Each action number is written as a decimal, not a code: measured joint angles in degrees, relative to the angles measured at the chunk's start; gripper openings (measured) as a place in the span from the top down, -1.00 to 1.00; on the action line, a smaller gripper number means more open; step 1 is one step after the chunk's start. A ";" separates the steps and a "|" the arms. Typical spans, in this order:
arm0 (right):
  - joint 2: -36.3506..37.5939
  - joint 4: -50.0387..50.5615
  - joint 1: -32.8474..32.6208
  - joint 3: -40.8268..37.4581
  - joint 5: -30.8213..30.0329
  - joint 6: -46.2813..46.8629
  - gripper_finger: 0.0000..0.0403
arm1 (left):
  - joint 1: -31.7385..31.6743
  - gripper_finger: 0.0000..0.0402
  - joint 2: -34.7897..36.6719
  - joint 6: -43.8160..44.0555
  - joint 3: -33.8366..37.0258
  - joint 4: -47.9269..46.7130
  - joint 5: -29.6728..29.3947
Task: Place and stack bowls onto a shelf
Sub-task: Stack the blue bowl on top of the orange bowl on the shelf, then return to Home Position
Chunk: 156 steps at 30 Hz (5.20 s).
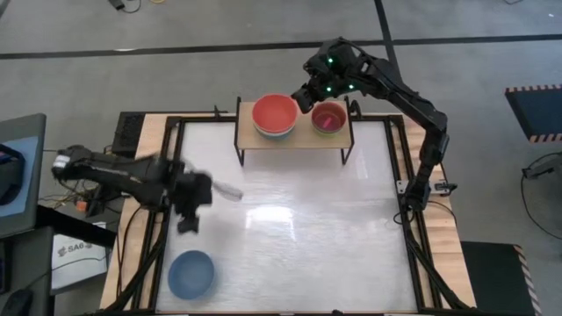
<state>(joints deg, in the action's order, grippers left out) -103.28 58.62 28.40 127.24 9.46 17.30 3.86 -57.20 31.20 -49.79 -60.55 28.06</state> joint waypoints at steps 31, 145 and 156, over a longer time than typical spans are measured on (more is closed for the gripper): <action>-0.14 1.09 -4.46 -0.02 -2.33 -0.26 0.62 | 36.47 0.81 -5.68 24.70 15.93 21.87 -22.46; -4.07 5.75 -4.27 0.00 -11.02 -1.39 0.20 | -12.37 0.06 -16.92 -25.70 -44.33 6.50 -60.84; 4.98 -4.18 -11.21 -2.14 -0.44 -11.43 0.52 | -12.37 0.59 8.03 -23.34 -19.77 30.84 -50.70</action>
<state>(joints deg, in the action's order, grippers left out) -98.30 54.44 17.19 125.10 9.02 5.87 -8.51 -49.16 7.86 -69.56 -29.72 -22.64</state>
